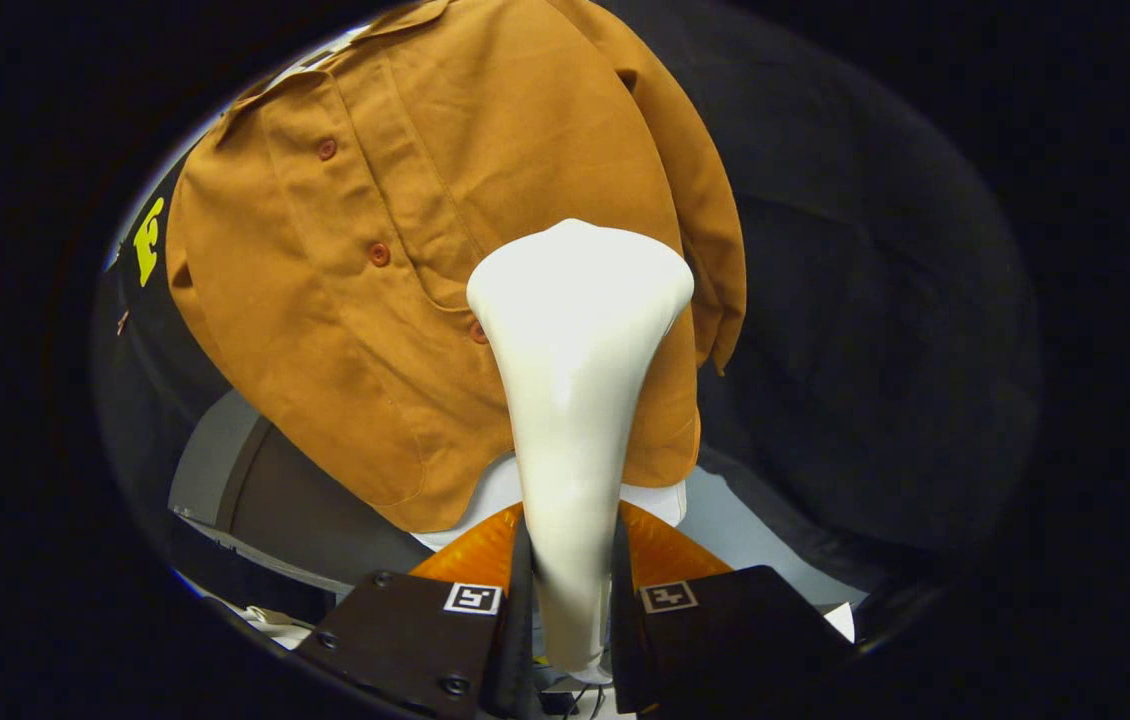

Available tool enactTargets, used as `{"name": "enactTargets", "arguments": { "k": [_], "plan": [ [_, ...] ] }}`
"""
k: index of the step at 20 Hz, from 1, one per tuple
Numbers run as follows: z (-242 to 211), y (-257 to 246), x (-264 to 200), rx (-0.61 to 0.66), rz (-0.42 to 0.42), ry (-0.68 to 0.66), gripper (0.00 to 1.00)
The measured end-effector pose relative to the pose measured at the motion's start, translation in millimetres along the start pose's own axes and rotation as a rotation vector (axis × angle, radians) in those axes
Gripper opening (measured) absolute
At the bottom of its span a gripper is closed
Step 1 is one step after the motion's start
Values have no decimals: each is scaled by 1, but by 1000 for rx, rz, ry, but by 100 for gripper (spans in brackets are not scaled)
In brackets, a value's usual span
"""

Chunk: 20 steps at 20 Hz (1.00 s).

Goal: Iron the clothes twice with a garment steamer, once on the left side and once on the right side.

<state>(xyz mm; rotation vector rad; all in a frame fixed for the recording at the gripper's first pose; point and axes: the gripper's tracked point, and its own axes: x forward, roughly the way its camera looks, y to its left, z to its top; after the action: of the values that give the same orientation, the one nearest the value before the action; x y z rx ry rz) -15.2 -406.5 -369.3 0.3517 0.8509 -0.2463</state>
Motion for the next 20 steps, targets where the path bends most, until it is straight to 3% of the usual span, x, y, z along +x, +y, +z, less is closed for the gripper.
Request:
{"name": "enactTargets", "arguments": {
  "k": [6, 9, 15, 20],
  "plan": [
    [40, 55, -62, -43, -16, -172, 35],
    [68, 109, -99, -102, 2, -281, 35],
    [103, 239, -170, -182, 135, -449, 35],
    [97, 337, -207, -246, 231, -524, 35]
  ]
}}
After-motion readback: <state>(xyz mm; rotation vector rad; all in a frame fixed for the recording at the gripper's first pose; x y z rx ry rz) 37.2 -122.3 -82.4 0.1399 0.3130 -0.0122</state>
